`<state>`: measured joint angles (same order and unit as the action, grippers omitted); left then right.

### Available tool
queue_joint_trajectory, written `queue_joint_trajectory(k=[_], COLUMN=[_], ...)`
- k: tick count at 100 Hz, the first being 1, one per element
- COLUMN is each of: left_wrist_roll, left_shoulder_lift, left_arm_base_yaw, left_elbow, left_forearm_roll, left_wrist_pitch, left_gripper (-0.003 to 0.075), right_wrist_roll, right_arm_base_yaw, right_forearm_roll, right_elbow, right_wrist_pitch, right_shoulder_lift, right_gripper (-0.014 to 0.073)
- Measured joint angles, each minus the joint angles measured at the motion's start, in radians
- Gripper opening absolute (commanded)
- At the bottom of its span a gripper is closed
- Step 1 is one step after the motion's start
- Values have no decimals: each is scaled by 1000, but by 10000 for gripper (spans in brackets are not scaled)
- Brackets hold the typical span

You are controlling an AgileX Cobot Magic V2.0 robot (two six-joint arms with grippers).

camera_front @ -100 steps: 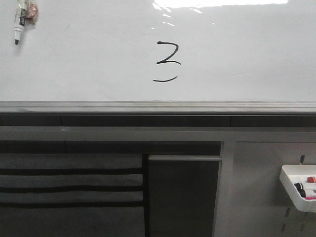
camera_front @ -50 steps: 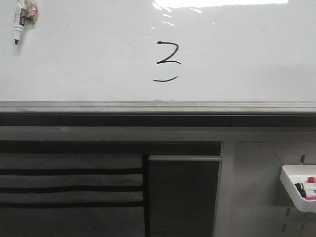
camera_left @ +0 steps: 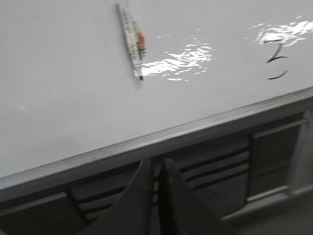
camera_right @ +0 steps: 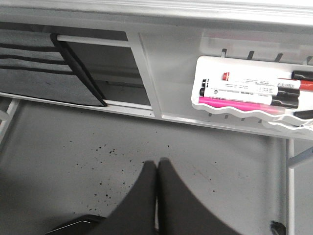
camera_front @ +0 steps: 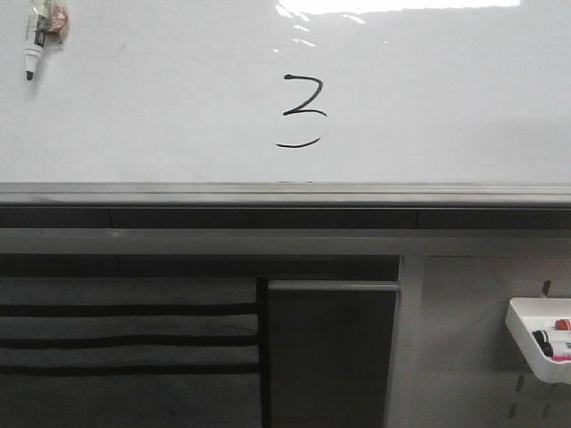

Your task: Write number 3 on whiteboard

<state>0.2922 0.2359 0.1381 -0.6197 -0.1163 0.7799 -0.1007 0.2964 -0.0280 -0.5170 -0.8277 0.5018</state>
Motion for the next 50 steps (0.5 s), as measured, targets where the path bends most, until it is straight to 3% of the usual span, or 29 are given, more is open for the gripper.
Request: queue_joint_trajectory(k=[29, 50], left_wrist_roll=[-1, -1], left_shoulder_lift=[-231, -242], left_arm_base_yaw=[-58, -58], left_elbow=[452, 627], left_forearm_roll=[11, -46], left_wrist_pitch=[-559, -728], left_gripper=[-18, -18], right_wrist_roll=[0, 0], right_arm_base_yaw=[0, 0], right_forearm_roll=[0, 0], right_elbow=[2, 2], right_wrist_pitch=[0, 0], right_shoulder_lift=[-2, -2], right_gripper=[-74, -74])
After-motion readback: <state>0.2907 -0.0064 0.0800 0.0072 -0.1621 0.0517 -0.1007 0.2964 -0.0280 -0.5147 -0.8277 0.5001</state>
